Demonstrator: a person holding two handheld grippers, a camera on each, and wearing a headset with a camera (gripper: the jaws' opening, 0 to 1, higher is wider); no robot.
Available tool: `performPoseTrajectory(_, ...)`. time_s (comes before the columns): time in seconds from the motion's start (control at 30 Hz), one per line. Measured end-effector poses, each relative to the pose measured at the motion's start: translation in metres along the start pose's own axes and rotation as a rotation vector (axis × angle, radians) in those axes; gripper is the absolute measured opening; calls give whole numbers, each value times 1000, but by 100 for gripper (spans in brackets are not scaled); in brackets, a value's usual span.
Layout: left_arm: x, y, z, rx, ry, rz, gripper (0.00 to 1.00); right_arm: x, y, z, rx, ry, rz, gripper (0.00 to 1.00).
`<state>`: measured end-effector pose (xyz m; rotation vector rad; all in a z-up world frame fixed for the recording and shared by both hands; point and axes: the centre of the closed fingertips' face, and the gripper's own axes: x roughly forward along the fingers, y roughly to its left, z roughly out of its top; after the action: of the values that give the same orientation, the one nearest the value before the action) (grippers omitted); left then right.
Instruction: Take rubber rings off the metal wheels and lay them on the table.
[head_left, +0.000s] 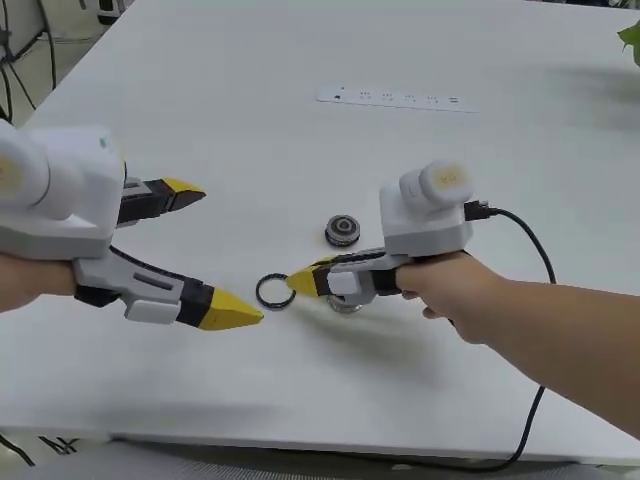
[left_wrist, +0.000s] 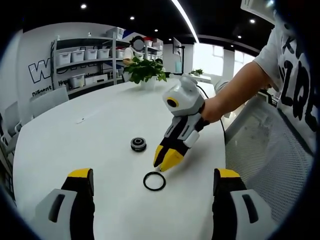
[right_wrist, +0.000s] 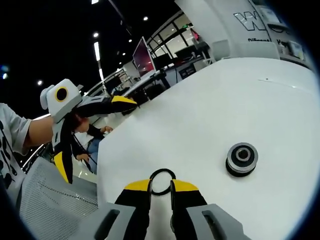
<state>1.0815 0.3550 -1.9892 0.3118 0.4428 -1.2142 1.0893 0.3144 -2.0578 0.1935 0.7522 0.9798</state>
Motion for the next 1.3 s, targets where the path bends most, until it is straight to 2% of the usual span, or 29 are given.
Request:
performPoseTrajectory(0.13,0,1,2,1,-2,-1,98,-7,3,9,-12,-34,-2,16)
performPoseTrajectory(0.33,3,4,8,12,-7,1,98,-16,-2,22,-31,-84,-16,21)
performPoseTrajectory(0.53,7,10,14,25,-7,3,98,-28,-13,34,-48,-131,-55,29)
performPoseTrajectory(0.9,21,24,26,34,-3,3,96,-50,-39,47,-92,-184,-143,41)
performPoseTrajectory(1.03,27,29,30,26,-4,3,95,-56,-51,48,-123,-187,-181,44)
performPoseTrajectory(1.3,41,39,36,18,0,2,90,-65,-70,44,-191,-161,-240,45)
